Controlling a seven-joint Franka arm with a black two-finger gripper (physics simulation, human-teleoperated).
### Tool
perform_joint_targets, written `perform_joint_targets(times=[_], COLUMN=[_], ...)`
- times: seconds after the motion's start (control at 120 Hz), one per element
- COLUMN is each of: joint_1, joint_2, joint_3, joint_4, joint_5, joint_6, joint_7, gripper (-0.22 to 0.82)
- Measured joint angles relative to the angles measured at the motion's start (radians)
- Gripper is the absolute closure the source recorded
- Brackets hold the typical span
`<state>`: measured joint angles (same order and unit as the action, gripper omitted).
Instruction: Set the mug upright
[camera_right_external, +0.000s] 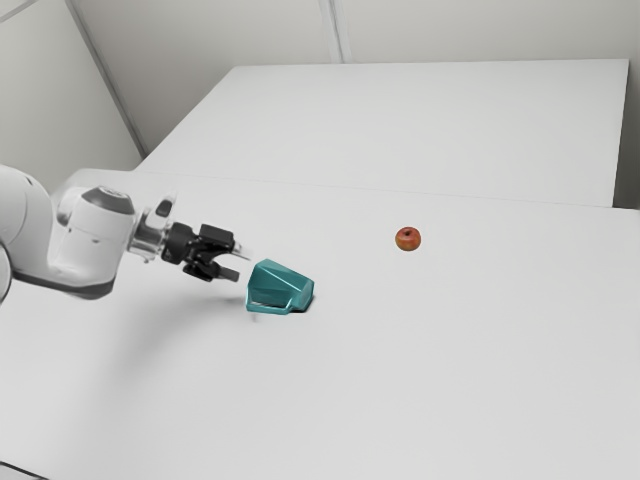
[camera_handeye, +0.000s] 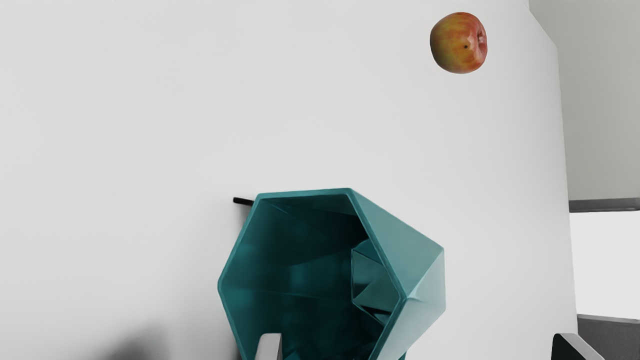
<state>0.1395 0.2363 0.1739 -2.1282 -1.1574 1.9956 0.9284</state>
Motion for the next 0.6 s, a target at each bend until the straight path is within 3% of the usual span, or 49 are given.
perform_joint_targets(times=[0.6], joint_1=[-0.023], joint_2=[0.018], joint_3=[-0.001], joint_4=[-0.043], joint_5=[-0.127], joint_6=[-0.021], joint_7=[0.26], gripper=[0.02])
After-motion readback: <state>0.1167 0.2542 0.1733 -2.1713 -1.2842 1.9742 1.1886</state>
